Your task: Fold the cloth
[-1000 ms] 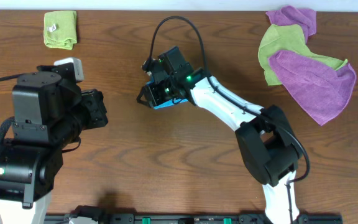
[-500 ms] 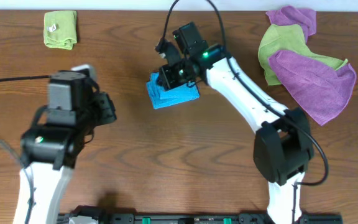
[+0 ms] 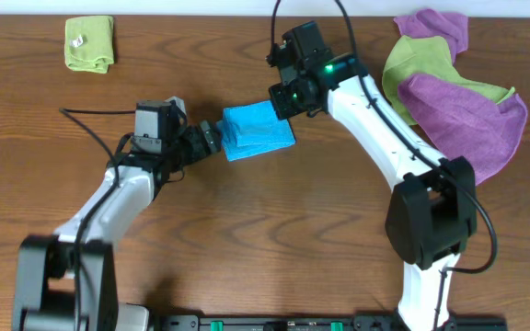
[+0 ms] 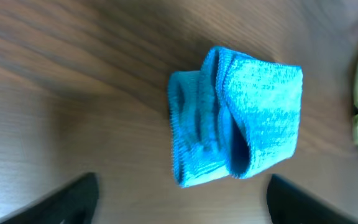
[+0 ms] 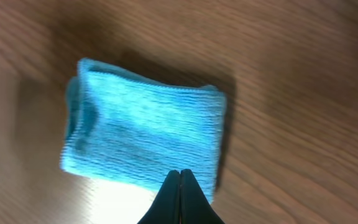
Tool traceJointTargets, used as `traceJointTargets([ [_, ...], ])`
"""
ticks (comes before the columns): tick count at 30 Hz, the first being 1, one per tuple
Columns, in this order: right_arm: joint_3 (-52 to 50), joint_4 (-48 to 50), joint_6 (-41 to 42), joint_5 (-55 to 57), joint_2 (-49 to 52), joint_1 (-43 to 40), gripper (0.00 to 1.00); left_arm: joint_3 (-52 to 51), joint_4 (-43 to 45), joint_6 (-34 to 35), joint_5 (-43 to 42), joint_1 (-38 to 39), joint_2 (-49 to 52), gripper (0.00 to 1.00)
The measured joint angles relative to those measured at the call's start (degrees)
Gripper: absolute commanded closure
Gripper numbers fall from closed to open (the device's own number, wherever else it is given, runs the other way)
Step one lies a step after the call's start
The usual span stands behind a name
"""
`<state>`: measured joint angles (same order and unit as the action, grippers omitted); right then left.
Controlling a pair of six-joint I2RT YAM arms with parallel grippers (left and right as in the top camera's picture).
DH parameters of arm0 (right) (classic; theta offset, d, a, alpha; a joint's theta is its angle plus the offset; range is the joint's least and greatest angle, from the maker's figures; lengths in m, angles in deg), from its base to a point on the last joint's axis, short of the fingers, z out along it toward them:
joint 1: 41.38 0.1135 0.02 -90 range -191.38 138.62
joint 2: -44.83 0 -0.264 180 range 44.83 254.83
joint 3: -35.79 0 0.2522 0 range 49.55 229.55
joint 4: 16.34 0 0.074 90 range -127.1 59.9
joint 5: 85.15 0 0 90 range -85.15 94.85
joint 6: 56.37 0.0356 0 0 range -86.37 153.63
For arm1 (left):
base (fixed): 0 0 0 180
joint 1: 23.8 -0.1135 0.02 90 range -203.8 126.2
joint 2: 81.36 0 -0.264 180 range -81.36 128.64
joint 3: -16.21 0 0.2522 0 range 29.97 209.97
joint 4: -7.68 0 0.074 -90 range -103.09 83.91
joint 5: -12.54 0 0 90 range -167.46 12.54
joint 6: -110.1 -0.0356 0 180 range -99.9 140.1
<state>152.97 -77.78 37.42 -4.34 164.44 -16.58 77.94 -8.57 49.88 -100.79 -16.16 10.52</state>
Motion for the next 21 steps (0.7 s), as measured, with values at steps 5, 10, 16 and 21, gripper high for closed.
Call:
traceJointTargets([
  [5,0.0,0.0,-0.6,-0.6,1.4,-3.2,0.99,-0.1,7.3,5.0,-6.7,0.0,7.3,0.05],
  [10,0.0,0.4,-1.4,-2.3,3.2,-4.7,0.99,-0.1,12.5,8.5,-9.7,0.0,10.3,0.05],
  [16,0.0,1.7,-1.5,-3.9,6.3,-4.7,0.99,0.0,14.1,10.6,-11.0,0.0,12.4,0.05],
  [21,0.0,2.8,-1.5,-4.1,9.1,-4.7,0.99,0.0,16.9,11.4,-12.0,0.0,13.7,0.05],
])
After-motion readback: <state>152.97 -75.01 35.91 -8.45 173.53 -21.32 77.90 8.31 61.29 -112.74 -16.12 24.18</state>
